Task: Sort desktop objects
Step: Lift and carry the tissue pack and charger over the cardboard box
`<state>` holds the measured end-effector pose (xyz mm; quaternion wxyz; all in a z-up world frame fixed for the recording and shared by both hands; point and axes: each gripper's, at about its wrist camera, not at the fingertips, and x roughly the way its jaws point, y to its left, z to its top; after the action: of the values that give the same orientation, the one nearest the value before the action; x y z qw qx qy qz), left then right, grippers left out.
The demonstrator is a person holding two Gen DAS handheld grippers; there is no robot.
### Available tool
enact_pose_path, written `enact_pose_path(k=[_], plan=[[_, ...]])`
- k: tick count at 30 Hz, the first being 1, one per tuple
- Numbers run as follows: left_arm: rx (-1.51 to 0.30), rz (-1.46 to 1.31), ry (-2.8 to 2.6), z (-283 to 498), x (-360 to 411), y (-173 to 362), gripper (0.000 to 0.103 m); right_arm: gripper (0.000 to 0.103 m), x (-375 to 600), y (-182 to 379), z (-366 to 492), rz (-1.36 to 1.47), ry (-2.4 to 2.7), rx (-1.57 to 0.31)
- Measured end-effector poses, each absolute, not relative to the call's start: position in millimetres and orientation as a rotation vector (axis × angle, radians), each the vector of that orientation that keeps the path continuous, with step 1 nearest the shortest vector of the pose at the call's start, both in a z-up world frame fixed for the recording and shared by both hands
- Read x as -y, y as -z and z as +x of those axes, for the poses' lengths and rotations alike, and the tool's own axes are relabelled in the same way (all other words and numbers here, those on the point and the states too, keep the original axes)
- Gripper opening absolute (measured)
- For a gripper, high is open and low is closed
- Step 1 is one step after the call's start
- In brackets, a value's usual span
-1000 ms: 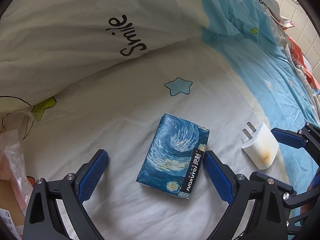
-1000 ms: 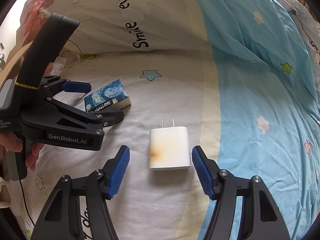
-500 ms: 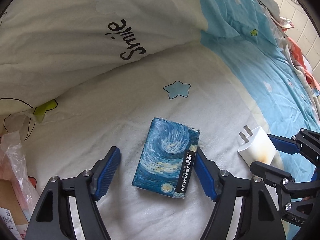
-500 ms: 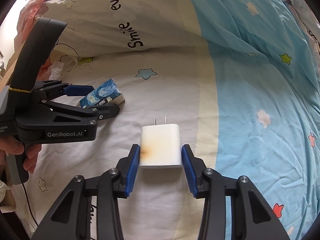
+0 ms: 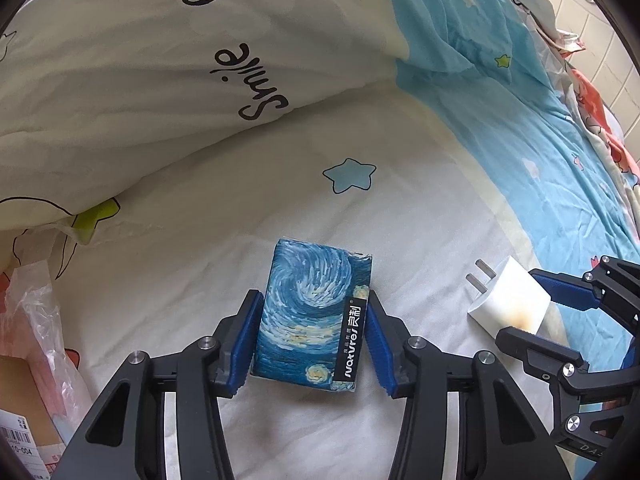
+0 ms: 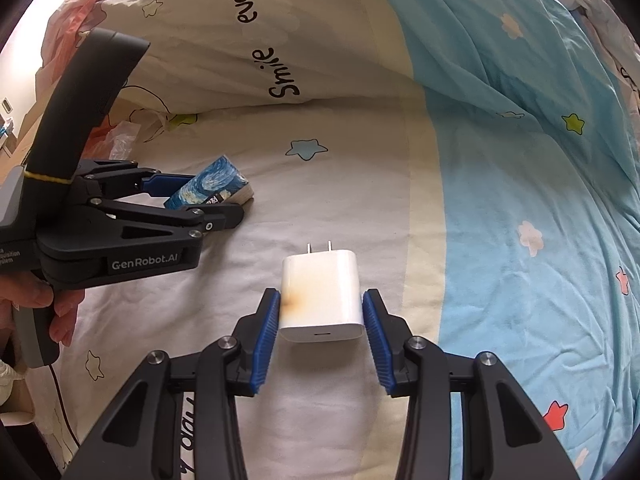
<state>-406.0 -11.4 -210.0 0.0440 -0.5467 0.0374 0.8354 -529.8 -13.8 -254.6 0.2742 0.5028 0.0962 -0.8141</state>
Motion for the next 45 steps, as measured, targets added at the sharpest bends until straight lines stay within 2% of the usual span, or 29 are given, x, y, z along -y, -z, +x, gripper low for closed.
enact_pose_path(k=[11, 16, 23, 25, 36, 40, 45], plan=[[-0.104, -1.677, -2.543, -387, 86, 194, 0.050, 0.039, 30, 250, -549, 1.332, 2.181, -0.213], [-0.099, -1.670, -2.538, -378, 67, 186, 0.050, 0.039, 32, 243, -554, 1.319, 2.191, -0.199], [-0.082, -1.672, -2.532, -369, 85, 166, 0.050, 0.039, 34, 226, -533, 1.297, 2.204, -0.196], [-0.073, -1.677, -2.524, -363, 74, 159, 0.050, 0.039, -10, 219, -509, 1.303, 2.197, -0.180], [-0.093, -1.655, -2.515, -330, 52, 118, 0.050, 0.039, -54, 156, -397, 1.276, 2.229, -0.148], [-0.090, -1.643, -2.517, -298, 68, 92, 0.050, 0.039, -75, 101, -309, 1.261, 2.243, -0.156], [-0.102, -1.631, -2.517, -284, 57, 86, 0.050, 0.039, -85, 78, -275, 1.242, 2.259, -0.144]])
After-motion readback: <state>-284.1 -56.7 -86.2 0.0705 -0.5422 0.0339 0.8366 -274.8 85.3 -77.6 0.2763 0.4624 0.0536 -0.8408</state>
